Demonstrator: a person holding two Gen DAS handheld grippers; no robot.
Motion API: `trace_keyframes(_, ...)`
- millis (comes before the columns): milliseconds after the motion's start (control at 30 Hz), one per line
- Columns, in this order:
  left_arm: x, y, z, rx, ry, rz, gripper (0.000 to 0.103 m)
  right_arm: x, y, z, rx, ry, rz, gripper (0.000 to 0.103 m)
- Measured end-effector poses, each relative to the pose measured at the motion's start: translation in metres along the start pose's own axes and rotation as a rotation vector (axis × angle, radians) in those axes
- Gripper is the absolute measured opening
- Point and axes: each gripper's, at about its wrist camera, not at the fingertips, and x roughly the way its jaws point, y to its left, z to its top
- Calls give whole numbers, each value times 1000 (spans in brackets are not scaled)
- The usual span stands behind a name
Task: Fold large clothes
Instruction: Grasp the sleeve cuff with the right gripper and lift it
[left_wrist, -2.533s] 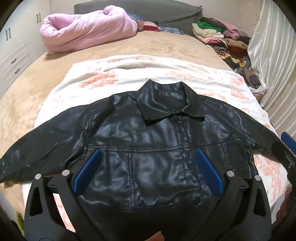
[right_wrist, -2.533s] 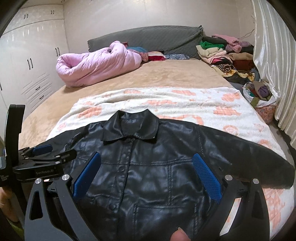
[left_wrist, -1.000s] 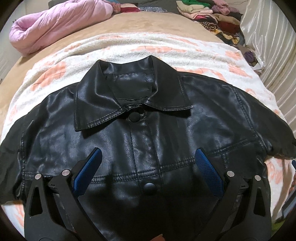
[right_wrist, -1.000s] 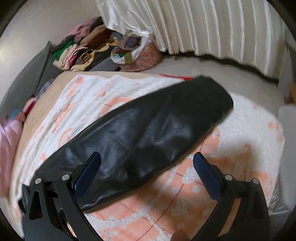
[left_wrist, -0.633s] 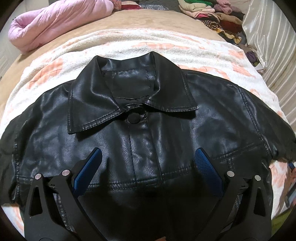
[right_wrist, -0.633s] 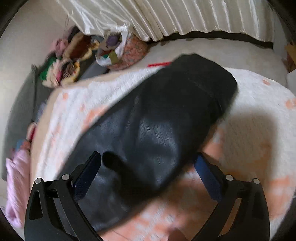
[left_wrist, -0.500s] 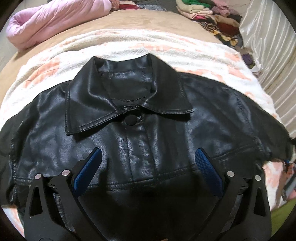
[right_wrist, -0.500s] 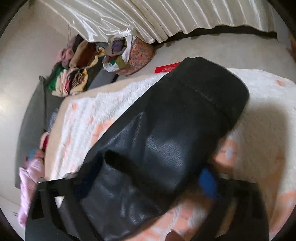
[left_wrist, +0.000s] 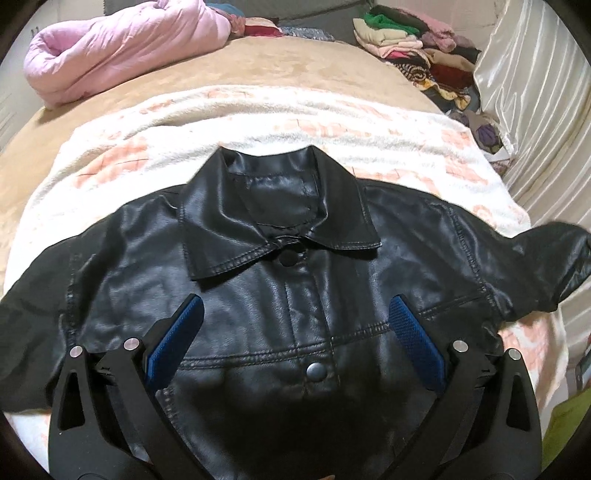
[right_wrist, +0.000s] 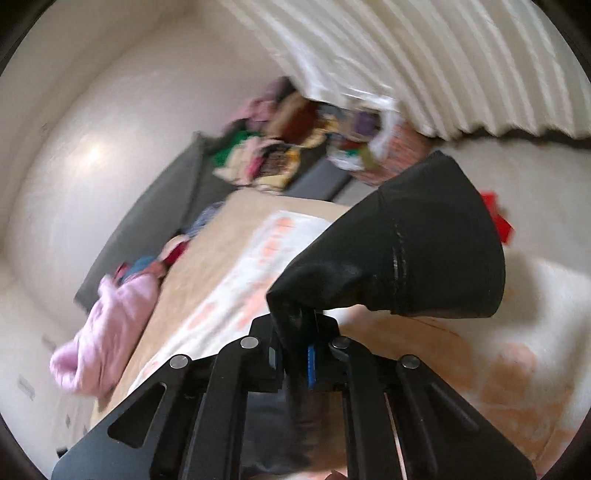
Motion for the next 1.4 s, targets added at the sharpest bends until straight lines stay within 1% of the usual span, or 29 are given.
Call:
trace_keyframes(133,-16,10,0,-13,-14,-21,94,-1,68,-3,-163,22,77,7)
trace_keyframes(167,-20,13,0,-19,-14,-25,94,1,78,-4,-186,26,84,7)
trace_keyframes(267,-29,26,0,-47,-16,-26,94,3,124,-15,-286,45,129,7)
trace_keyframes(433,-42,49,0,-89,-25,-76,94,-1,180,-37,-410,62,225,7)
trace_keyframes(467,-45,52,0,-94,-27,-84,94,-2,187,-41,-425,62,234,6)
trace_keyframes(567,-54,62,-1,-99,-40,-113,94,-10,217,-60,-481,71,299,7)
trace_keyframes(667,-60,72,-3,-116,-40,-158,94,-17,236,-76,-521,78,344,7)
trace_keyframes(700,-62,76,-4,-124,-40,-176,94,-20,245,-84,-536,84,372,7)
trace_keyframes(767,-65,86,-5,-147,-35,-224,94,-19,256,-94,-564,100,408,7)
trace_keyframes(833,-67,97,-7,-186,-27,-277,94,-19,273,-107,-599,116,421,7)
trace_keyframes(933,-74,110,-9,-223,-43,-314,94,-19,295,-130,-647,134,444,7)
trace_keyframes(1033,-83,124,-11,-251,-53,-340,94,-19,310,-155,-675,163,463,7)
trace_keyframes(1200,-97,147,-11,-282,-88,-340,94,-19,329,-202,-725,205,493,7)
trace_keyframes(1267,-100,157,-10,-294,-102,-352,94,-19,337,-227,-759,229,497,7)
trace_keyframes(1333,-101,167,-11,-311,-111,-365,94,-14,340,-249,-787,251,488,7)
trace_keyframes(1400,-101,175,-14,-339,-109,-397,94,-12,343,-271,-813,262,471,7)
